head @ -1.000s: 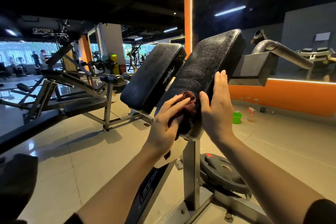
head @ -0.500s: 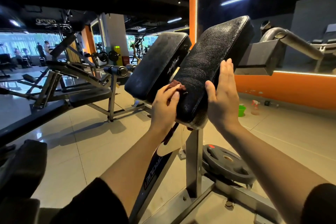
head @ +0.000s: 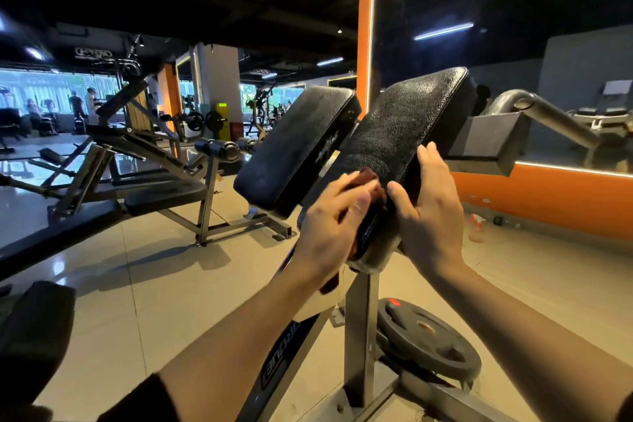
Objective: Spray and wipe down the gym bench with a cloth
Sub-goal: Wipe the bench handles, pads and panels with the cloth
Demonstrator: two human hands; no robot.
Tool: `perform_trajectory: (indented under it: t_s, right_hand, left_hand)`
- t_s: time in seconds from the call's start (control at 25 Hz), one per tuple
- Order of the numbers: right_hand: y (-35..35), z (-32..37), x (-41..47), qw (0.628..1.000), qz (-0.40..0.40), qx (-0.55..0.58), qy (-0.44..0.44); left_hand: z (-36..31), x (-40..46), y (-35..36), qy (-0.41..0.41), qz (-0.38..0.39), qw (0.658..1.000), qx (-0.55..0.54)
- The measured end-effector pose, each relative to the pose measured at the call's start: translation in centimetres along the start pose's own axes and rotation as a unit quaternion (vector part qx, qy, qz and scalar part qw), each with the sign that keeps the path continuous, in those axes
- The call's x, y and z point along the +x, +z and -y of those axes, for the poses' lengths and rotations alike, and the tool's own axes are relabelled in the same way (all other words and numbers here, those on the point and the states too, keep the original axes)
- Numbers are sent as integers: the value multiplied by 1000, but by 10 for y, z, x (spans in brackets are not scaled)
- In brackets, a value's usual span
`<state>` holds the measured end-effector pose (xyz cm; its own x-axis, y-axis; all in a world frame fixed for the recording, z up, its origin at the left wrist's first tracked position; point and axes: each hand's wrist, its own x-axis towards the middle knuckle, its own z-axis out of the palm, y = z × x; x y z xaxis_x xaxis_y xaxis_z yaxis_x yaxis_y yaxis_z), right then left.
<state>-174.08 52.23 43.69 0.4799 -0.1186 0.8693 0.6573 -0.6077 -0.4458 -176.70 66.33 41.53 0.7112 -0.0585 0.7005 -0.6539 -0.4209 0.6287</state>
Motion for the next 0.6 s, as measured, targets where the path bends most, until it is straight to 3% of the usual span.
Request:
perform_trajectory:
  t_s: [0.08, 0.16, 0.2, 0.32, 0.36, 0.48, 0.52, 0.6]
  right_hand:
    - [-9, -2, 16, 998, -51, -19, -29]
    - [-22, -4, 47, 993, -79, -66, -57]
    - [-28, -5, 64, 991, -73, -93, -60]
    - [-38, -8, 109, 983, -33, -171, -56]
    - [-40, -10, 120, 981, -16, -184, -50]
    - [-40, -16, 139, 980, 47, -191, 28]
    - [-38, -19, 142, 976, 59, -202, 49]
    - [-35, -22, 141, 971, 61, -224, 54]
  left_hand:
    - [4, 14, -10, 13, 5, 1000, 21]
    - [4, 44, -15, -62, -28, 996, 53]
    - [-1, 53, -10, -60, -29, 995, 70]
    - [-14, 58, 10, 86, 32, 993, 75]
    - [-11, 65, 8, 97, 41, 992, 67]
    - [-4, 104, -4, -7, -16, 995, 95]
    - [-5, 111, -1, -4, -19, 994, 105]
    - [-15, 110, 11, 89, 33, 991, 95]
